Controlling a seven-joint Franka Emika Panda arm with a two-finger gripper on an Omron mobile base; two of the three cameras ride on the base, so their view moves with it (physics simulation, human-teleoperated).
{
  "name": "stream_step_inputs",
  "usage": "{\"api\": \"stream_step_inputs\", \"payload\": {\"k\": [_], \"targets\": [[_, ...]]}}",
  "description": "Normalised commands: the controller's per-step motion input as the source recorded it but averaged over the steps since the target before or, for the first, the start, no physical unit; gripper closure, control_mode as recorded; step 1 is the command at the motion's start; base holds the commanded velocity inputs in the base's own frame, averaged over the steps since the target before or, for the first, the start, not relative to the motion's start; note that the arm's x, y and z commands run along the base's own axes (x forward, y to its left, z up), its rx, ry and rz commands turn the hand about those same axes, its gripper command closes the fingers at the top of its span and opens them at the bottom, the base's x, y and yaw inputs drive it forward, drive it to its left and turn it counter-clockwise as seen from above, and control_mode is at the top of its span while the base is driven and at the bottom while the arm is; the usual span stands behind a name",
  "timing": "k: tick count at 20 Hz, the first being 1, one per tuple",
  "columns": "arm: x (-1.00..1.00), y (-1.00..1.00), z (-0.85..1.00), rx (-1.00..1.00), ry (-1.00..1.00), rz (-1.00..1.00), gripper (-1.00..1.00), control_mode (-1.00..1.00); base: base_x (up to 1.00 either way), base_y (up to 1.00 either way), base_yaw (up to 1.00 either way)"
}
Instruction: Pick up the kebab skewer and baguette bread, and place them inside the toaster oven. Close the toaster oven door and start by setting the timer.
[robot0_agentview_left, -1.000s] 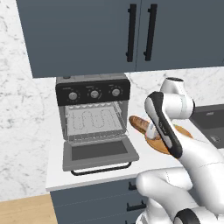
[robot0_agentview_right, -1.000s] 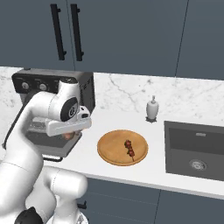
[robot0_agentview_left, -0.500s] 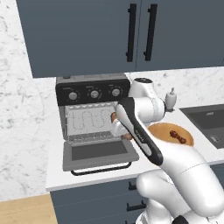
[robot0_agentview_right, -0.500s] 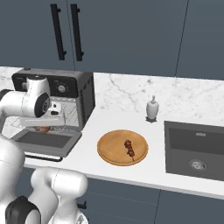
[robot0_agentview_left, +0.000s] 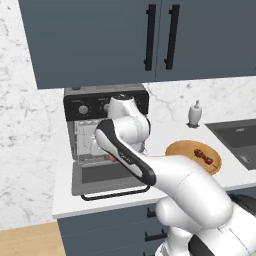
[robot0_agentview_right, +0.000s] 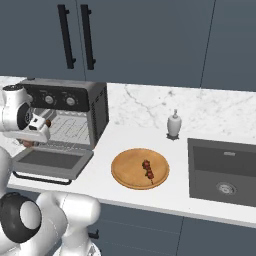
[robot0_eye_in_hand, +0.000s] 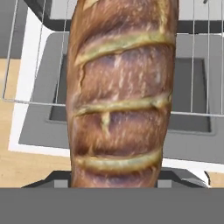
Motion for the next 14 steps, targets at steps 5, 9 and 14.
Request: {"api": "stream_step_inputs", "payload": {"k": [5, 9, 14], "targets": [[0.19, 0.19, -0.17, -0.01, 0.06, -0.06, 1.0, -1.0, 0.0, 0.0, 0.0], [0.11, 0.13, -0.15, -0.03, 0.0, -0.07, 1.0, -1.0, 0.0, 0.0, 0.0], [0.2, 0.0, -0.2, 0.0, -0.02, -0.06, 1.0, -1.0, 0.0, 0.0, 0.0]]}}
